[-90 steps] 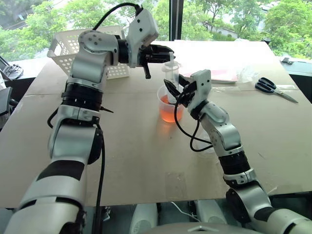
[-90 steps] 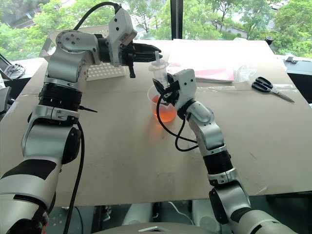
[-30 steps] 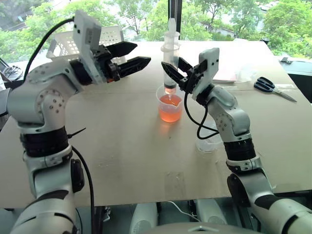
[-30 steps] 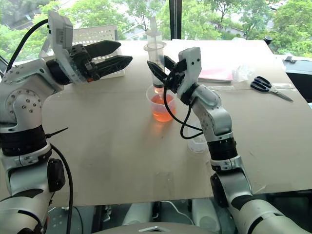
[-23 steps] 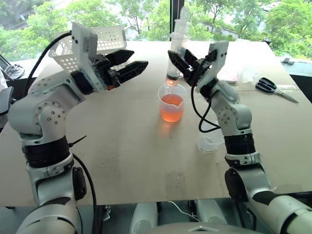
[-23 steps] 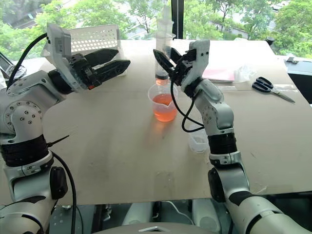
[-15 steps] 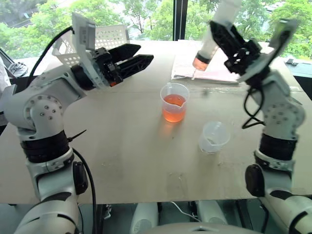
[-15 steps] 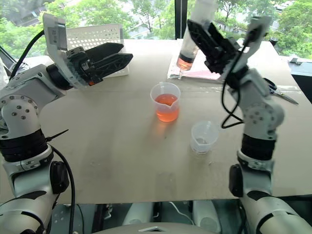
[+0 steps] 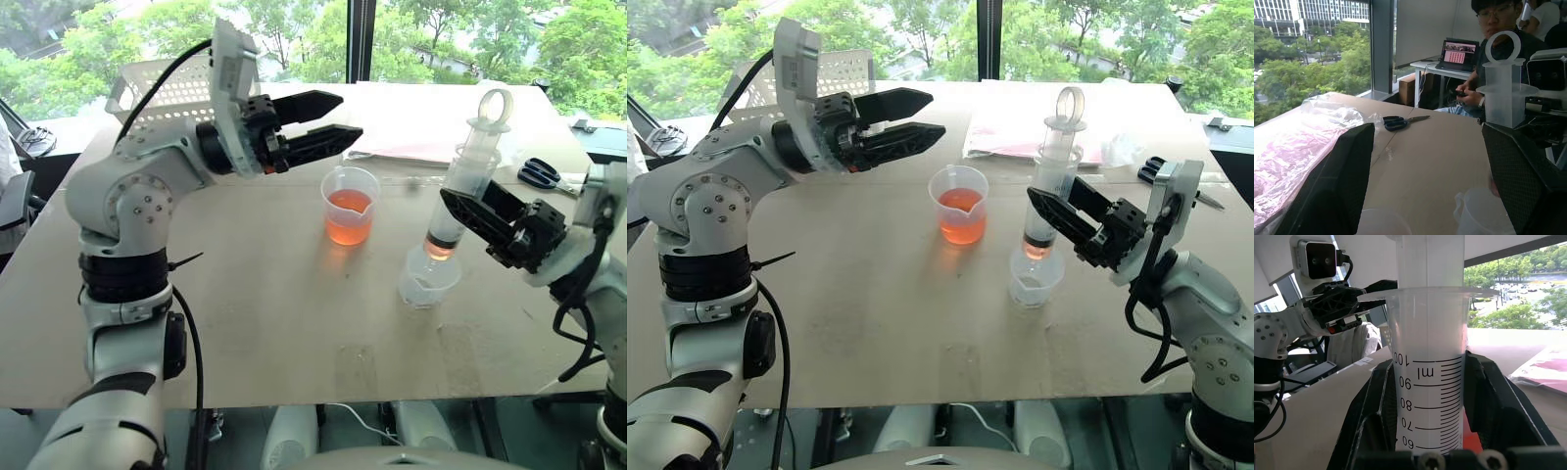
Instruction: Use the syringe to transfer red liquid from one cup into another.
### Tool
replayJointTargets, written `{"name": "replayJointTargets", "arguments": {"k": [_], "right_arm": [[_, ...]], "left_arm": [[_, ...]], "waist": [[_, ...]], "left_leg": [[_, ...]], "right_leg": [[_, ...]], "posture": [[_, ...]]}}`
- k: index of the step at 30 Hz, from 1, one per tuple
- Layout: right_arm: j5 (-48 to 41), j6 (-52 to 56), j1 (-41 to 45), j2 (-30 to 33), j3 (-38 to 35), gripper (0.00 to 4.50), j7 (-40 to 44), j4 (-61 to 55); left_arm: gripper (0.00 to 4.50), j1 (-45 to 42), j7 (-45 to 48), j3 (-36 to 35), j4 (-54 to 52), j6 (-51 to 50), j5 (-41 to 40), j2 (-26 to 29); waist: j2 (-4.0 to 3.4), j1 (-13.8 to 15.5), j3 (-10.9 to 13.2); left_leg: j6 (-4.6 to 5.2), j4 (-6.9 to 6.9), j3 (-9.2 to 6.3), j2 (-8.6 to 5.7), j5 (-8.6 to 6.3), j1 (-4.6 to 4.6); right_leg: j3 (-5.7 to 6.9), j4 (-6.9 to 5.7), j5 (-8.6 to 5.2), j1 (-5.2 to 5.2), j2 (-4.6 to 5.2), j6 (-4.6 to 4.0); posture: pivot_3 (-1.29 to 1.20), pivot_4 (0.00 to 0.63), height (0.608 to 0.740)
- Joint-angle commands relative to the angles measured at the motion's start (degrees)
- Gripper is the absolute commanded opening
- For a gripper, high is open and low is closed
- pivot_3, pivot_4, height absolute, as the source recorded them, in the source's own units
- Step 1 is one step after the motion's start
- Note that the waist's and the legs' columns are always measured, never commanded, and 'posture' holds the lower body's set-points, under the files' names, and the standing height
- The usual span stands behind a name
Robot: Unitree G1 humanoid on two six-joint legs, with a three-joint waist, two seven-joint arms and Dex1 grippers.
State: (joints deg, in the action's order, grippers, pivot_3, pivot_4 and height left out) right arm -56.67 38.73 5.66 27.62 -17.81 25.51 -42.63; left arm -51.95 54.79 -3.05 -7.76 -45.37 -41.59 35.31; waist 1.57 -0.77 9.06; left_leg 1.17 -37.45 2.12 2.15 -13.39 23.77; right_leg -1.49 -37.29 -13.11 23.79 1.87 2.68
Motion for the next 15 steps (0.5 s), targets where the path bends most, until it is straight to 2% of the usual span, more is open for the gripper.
{"name": "replayJointTargets", "arguments": {"k": [1, 9, 15], "right_arm": [[4.7, -5.3, -2.8, -0.6, 1.7, 1.44, 1.8, -1.4], [14.0, -12.4, -3.7, -2.6, 6.6, 1.44, 2.0, 1.9], [17.0, -14.6, -4.2, -3.7, 9.6, 1.44, 2.2, 1.9]], "left_arm": [[3.53, -3.3, 2.5, 2.5, 1.2, 5.2, 3.0, -1.3], [3.53, -10.6, 4.1, 8.5, 7.9, 11.8, 9.4, -8.1], [3.53, -14.2, 5.2, 12.8, 14.1, 18.1, 15.9, -12.6]], "waist": [[0.0, 0.0, 0.0], [0.0, 0.1, 0.0], [0.0, 0.1, 0.0]], "left_leg": [[0.0, 0.0, 0.0, 0.0, 0.0, 0.01], [0.0, -0.02, -0.04, -0.01, 0.0, 0.06], [0.0, -0.02, -0.05, -0.01, 0.0, 0.07]], "right_leg": [[0.0, 0.01, 0.0, 0.0, 0.0, 0.0], [0.02, 0.15, 0.0, -0.04, -0.03, 0.01], [0.03, 0.23, 0.01, -0.07, -0.05, 0.01]], "posture": [[0.0, 0.15, 0.74], [0.0, 0.15, 0.74], [0.0, 0.15, 0.74]]}}
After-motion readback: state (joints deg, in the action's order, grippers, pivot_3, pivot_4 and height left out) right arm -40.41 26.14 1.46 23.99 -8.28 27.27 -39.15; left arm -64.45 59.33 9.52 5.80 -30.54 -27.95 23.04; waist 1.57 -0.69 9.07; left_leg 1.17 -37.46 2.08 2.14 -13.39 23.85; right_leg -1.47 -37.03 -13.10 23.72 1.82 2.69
